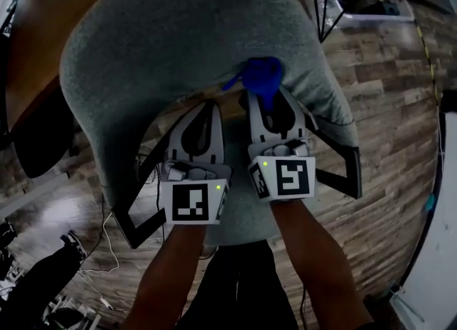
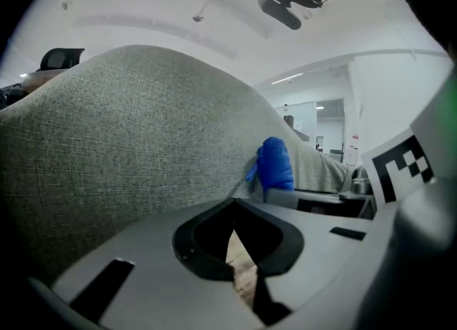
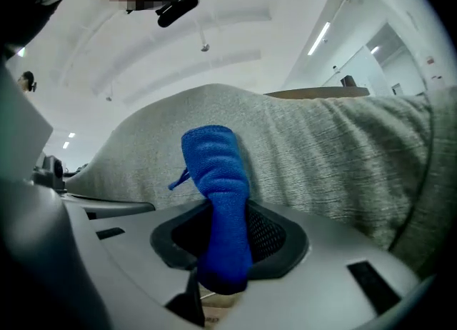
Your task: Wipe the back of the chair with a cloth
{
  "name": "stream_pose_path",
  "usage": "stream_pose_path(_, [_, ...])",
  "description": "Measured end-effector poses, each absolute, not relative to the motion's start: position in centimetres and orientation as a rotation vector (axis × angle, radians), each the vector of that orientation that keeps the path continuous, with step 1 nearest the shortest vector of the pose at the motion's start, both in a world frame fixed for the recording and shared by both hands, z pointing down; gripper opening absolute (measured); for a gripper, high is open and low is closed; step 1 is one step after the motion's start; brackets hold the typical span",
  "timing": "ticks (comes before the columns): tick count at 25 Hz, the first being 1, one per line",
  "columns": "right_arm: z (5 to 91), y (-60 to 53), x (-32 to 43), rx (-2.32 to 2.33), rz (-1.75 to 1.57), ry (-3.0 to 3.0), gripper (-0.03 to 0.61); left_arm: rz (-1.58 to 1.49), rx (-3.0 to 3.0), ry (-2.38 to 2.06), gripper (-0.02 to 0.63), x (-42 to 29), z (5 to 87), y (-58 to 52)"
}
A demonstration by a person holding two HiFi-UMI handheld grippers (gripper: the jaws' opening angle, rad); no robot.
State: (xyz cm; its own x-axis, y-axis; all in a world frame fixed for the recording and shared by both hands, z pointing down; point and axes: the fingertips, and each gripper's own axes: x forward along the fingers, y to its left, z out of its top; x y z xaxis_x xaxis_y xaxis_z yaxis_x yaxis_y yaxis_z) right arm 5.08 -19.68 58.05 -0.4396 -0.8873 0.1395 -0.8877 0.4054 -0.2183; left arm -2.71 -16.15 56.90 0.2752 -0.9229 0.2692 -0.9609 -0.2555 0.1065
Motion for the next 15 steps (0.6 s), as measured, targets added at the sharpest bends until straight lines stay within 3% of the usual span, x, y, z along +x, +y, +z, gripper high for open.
stream_pose_path(15, [57.2,-17.4,12.6,1.959,0.526,-2.515,0.123,0.233,2.382,-1.63,0.002,2.8,56.9,-15.1])
